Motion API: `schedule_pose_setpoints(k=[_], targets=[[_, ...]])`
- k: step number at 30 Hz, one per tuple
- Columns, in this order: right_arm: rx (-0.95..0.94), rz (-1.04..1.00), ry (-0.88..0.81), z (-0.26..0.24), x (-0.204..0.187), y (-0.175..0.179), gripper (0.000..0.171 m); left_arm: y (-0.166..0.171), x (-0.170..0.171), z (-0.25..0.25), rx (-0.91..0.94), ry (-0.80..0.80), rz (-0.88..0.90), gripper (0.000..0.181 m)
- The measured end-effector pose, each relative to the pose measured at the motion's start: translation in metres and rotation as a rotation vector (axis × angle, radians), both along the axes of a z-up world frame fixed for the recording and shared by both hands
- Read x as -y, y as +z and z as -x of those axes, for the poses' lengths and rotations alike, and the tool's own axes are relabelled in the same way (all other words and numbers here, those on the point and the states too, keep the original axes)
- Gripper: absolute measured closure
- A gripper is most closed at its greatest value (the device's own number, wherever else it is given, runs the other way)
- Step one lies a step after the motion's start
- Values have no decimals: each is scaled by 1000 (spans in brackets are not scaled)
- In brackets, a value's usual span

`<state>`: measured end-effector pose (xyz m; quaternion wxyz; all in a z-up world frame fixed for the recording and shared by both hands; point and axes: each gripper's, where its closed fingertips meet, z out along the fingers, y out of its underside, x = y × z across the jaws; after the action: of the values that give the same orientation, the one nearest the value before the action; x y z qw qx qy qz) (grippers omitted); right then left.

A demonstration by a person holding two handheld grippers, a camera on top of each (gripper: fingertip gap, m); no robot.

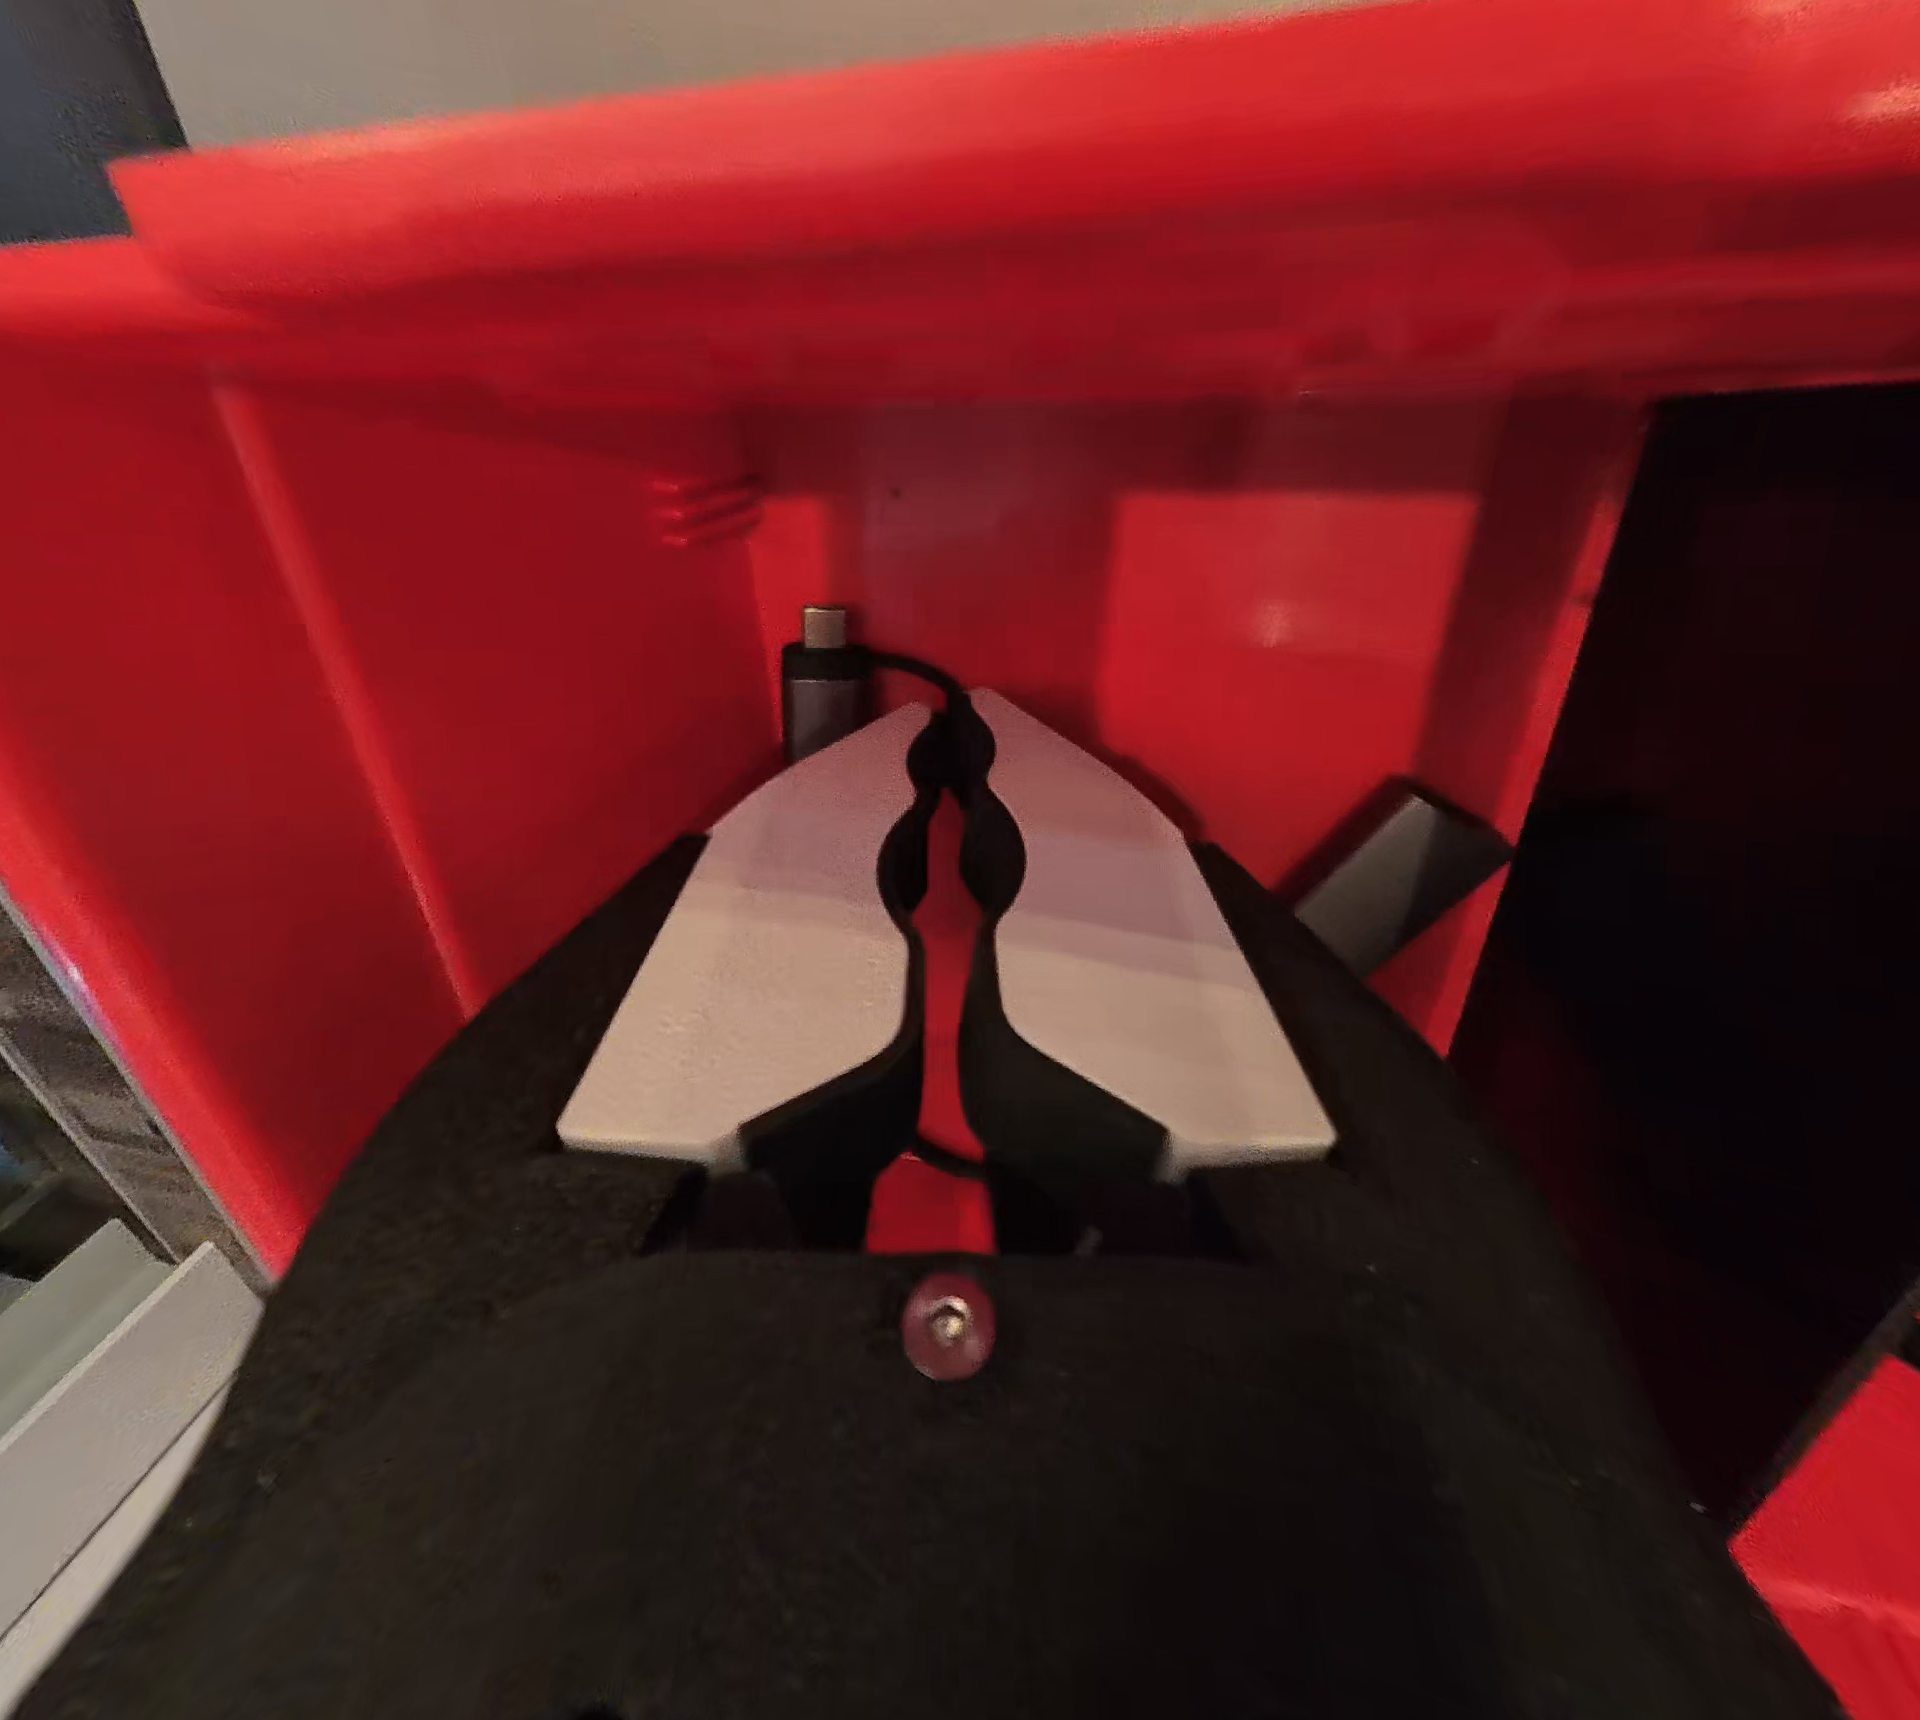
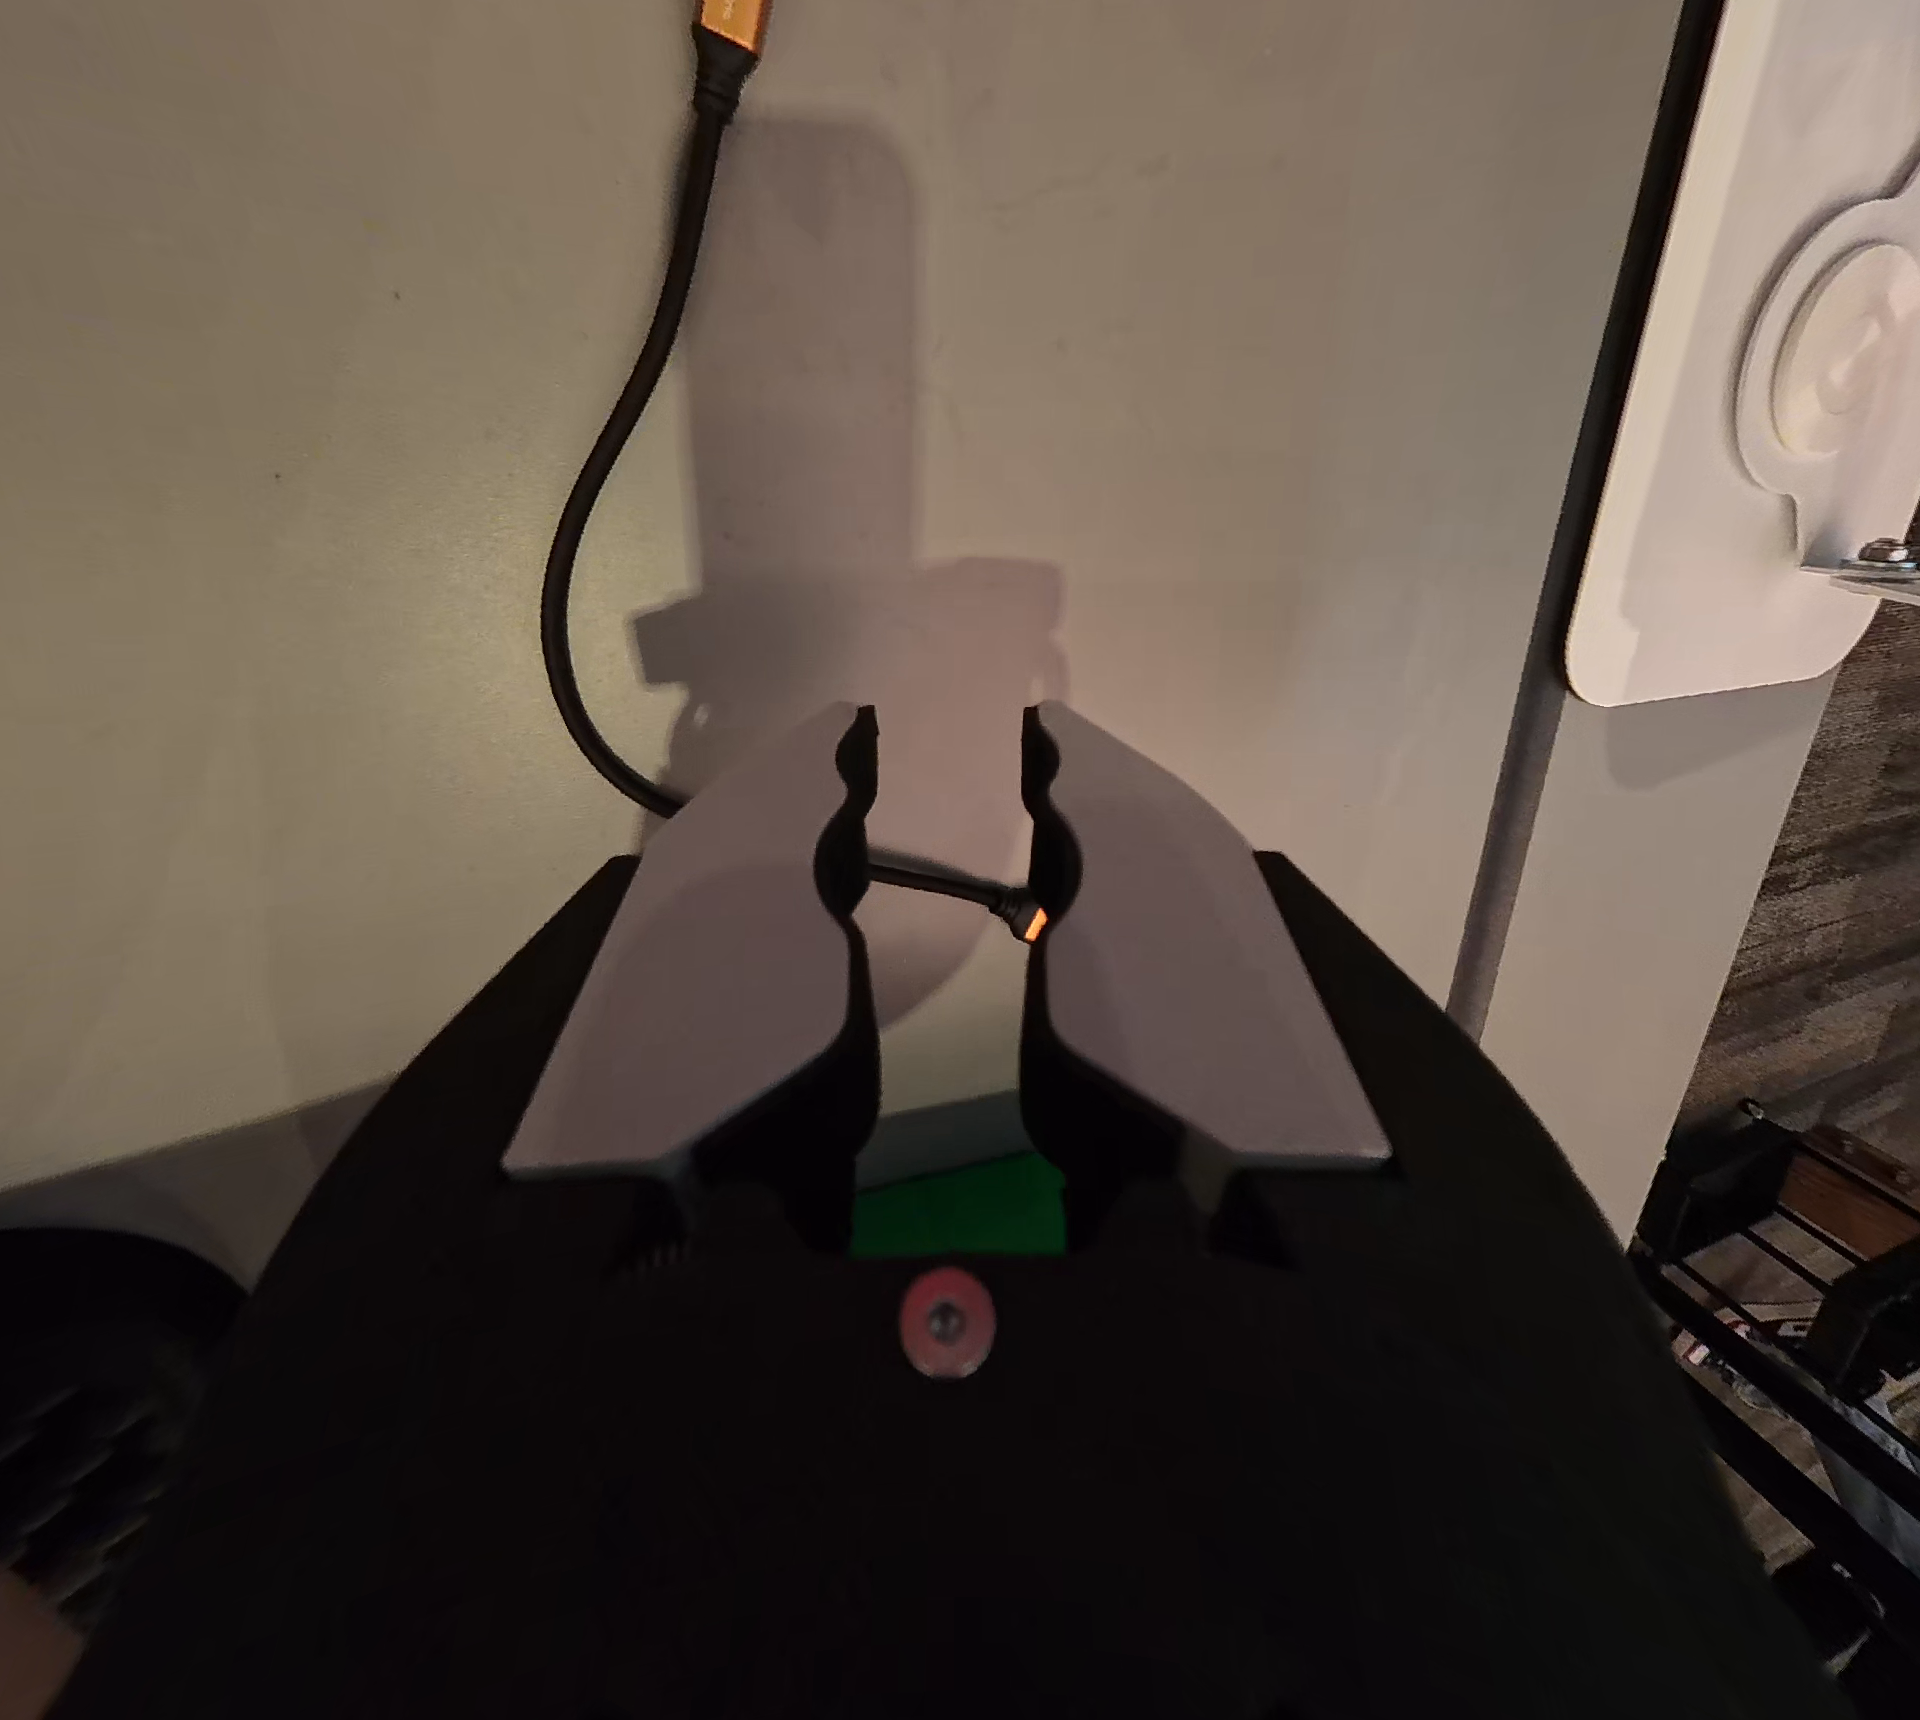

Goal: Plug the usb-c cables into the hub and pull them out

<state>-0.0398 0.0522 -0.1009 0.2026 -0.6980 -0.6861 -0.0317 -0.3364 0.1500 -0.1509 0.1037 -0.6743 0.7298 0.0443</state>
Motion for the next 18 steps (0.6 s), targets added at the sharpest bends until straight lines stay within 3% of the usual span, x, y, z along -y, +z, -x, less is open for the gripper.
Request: schedule_pose_setpoints(k=[7,11,13,15,18], targets=[[-4,-2,10,2,2,2,144,1,-13,2,5,6,-113,181],[-4,1,8,2,1,1,144,1,2,2,44,49,19,179],[0,3,9,2,2,0,144,-2,6,2,56,92,86,158],[5,3,11,3,2,0,144,-4,6,0,84,127,135,156],[4,5,11,3,3,0,144,-4,4,-1,84,145,174,168]])
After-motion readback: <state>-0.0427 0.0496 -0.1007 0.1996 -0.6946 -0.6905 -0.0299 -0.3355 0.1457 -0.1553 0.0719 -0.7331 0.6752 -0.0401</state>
